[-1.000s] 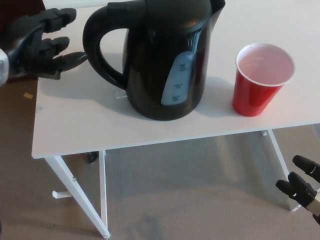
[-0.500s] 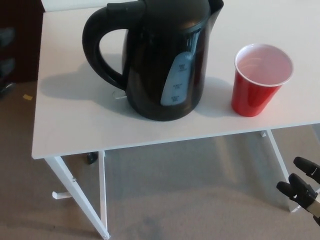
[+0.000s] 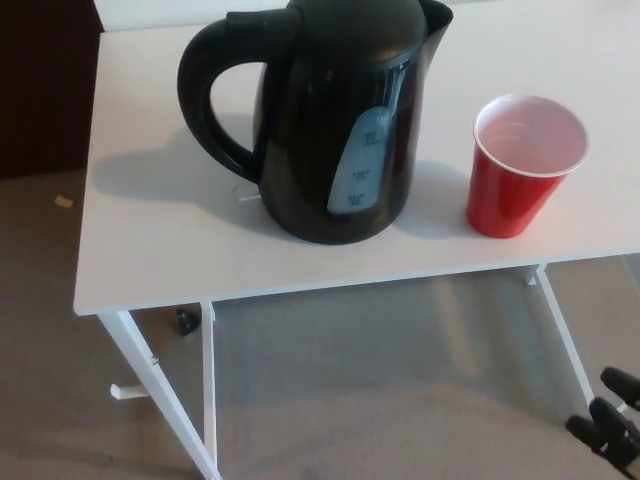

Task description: The robot walk towards a table in front and uses its left hand to pick up the pot from the base and pour water to the cup on the right hand side

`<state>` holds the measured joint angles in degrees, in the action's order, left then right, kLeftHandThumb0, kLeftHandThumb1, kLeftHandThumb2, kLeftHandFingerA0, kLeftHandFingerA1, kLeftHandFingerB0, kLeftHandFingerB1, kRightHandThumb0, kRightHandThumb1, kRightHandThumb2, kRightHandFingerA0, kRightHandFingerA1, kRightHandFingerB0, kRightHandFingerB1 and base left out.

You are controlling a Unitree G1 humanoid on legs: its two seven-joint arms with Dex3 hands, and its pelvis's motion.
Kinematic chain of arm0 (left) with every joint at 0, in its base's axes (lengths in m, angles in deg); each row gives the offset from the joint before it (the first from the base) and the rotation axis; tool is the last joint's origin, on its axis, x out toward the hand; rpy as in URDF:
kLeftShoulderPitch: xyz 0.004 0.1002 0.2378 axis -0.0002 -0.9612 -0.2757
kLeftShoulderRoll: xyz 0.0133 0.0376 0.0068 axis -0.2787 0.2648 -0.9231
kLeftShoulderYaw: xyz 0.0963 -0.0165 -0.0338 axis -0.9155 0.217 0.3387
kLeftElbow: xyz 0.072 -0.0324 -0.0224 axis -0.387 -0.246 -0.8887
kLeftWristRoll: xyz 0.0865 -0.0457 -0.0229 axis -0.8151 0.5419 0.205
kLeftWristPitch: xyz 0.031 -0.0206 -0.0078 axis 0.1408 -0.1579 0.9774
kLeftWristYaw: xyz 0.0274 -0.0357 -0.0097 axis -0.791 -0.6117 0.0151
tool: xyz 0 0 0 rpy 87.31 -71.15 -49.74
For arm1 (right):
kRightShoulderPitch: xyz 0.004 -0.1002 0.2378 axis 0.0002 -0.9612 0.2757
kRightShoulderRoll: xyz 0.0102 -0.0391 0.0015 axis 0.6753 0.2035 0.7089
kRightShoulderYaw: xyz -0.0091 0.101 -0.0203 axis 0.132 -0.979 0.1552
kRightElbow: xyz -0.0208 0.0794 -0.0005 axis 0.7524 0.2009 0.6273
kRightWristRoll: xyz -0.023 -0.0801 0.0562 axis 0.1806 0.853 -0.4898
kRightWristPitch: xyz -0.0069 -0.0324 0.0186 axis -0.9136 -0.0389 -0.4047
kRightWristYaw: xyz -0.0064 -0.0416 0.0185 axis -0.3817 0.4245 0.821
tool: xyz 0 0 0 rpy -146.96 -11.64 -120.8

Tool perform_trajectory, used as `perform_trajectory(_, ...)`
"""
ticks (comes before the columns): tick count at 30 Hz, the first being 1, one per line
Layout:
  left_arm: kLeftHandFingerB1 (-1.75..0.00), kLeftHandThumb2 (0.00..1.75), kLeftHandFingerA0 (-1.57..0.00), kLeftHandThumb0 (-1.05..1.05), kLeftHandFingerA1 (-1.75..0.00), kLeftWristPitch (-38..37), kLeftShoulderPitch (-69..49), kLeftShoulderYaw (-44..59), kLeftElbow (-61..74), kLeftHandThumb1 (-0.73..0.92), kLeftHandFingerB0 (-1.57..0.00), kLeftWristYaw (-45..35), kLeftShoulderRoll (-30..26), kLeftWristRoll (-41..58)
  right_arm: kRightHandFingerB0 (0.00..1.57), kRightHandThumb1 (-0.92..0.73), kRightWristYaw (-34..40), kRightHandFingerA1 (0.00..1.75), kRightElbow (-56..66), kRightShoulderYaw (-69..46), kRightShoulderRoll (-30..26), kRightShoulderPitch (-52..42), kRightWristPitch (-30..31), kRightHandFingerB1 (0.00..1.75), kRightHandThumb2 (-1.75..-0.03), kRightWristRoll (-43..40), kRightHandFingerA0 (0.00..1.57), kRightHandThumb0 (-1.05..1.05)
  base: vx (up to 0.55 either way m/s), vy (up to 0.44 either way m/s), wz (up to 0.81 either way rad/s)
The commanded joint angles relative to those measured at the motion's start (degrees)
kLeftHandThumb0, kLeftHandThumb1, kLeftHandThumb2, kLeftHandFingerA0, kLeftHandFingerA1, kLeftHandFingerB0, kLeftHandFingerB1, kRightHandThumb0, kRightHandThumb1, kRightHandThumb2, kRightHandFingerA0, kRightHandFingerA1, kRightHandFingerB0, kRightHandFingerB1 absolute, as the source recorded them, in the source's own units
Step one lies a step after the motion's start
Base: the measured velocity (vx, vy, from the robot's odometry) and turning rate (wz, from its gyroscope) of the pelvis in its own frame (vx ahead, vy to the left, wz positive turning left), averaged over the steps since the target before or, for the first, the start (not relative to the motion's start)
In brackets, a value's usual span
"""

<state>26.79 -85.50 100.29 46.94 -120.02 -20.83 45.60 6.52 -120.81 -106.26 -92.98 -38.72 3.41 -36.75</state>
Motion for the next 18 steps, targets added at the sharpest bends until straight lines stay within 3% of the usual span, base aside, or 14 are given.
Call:
perform_trajectory(1,-0.30,0.63,-0.19,-0.51,-0.33,-2.9,0.2,-10.8,-11.1,0.77,-0.18,10.9,-0.9,-12.2,0.55,-0.40,0.8,0.57,-1.9,-0.9,-3.1,-3.9,-1.0,0.52,-0.64,0.6,0.67,-0.32,0.00,0.000,0.07)
perform_trajectory(5,-0.29,0.64,-0.19,-0.52,-0.33,-2.9,2.6,-16.3,-15.0,0.78,-0.17,14.7,-2.4,-14.4,0.54,-0.40,0.3,0.57,-2.5,-1.1,-3.6,-4.5,-1.4,0.52,-0.64,0.6,0.67,-0.32,0.00,0.000,0.00)
perform_trajectory(6,-0.30,0.63,-0.16,-0.52,-0.32,-2.9,4.4,-17.0,-16.4,0.77,-0.17,15.6,-2.3,-14.3,0.55,-0.49,0.4,0.49,-2.5,-1.0,-3.5,-4.3,-1.2,0.44,-0.54,0.5,0.65,-0.20,0.00,0.000,0.00)
perform_trajectory(12,-0.33,0.63,-0.16,-0.52,-0.35,-7.2,8.5,-20.1,-24.0,0.76,-0.18,18.8,-1.0,-13.4,0.51,-0.48,-0.4,0.50,-2.9,-0.5,-2.9,-6.0,-2.2,0.43,-0.54,0.9,0.66,-0.22,0.00,0.000,0.00)
perform_trajectory(13,-0.49,1.09,-0.01,-0.32,-0.52,-8.7,8.0,-21.0,-25.5,0.61,0.00,18.9,-0.8,-13.8,0.48,-0.41,-0.2,0.57,-2.8,-0.2,-3.0,-6.5,-2.5,0.49,-0.65,1.2,0.64,-0.32,0.00,0.000,0.00)
perform_trajectory(14,-0.49,1.09,-0.01,-0.32,-0.52,-10.7,7.2,-22.2,-27.4,0.61,0.00,19.0,-0.3,-14.5,0.48,-0.41,0.1,0.57,-2.7,0.1,-3.3,-7.2,-2.9,0.49,-0.65,1.7,0.64,-0.32,0.00,0.000,0.00)
perform_trajectory(15,-0.30,0.64,-0.09,-0.54,-0.24,-11.5,7.2,-23.7,-28.7,0.75,-0.14,19.2,-0.8,-15.6,0.50,-0.49,-0.1,0.48,-2.9,0.0,-3.5,-7.0,-2.8,0.42,-0.54,1.5,0.63,-0.21,0.00,0.000,0.00)
perform_trajectory(18,-0.30,0.64,-0.09,-0.54,-0.24,-13.7,7.7,-26.7,-32.1,0.75,-0.14,19.9,-1.9,-16.8,0.50,-0.49,-0.4,0.48,-3.3,-0.1,-3.7,-6.6,-2.6,0.42,-0.54,1.3,0.63,-0.21,0.00,0.000,0.00)
